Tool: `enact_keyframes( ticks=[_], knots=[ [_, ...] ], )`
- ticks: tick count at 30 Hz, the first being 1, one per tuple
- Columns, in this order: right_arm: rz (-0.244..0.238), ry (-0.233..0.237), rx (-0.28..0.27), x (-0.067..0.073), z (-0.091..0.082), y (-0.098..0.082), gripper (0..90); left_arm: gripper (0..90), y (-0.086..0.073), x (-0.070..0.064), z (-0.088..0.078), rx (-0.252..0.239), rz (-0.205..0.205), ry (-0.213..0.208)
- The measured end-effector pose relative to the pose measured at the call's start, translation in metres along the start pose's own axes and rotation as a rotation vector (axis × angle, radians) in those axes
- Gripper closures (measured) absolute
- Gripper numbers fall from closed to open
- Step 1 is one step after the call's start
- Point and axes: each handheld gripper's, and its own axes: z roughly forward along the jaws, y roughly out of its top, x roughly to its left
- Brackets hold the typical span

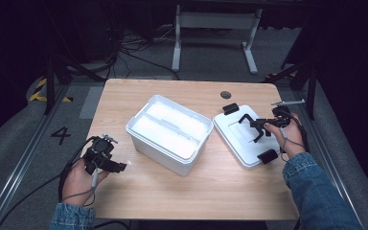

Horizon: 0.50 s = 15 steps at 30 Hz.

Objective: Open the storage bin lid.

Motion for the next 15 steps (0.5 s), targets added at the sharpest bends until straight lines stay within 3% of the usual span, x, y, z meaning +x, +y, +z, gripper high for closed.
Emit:
enact_keyframes(
  ticks=[8, 15],
  knots=[
    [-0.061, 0.002, -0.045, 0.019, -0.034, 0.006, 53.3, 28.7, 0.0, -0.003, -0.002, -0.005, 0.006, -0.003],
    [-0.129, 0.02, -0.062, 0.04, -0.065, -0.001, 50.8, 28.7, -0.002, -0.004, -0.005, -0.011, 0.007, 0.002]
  ],
)
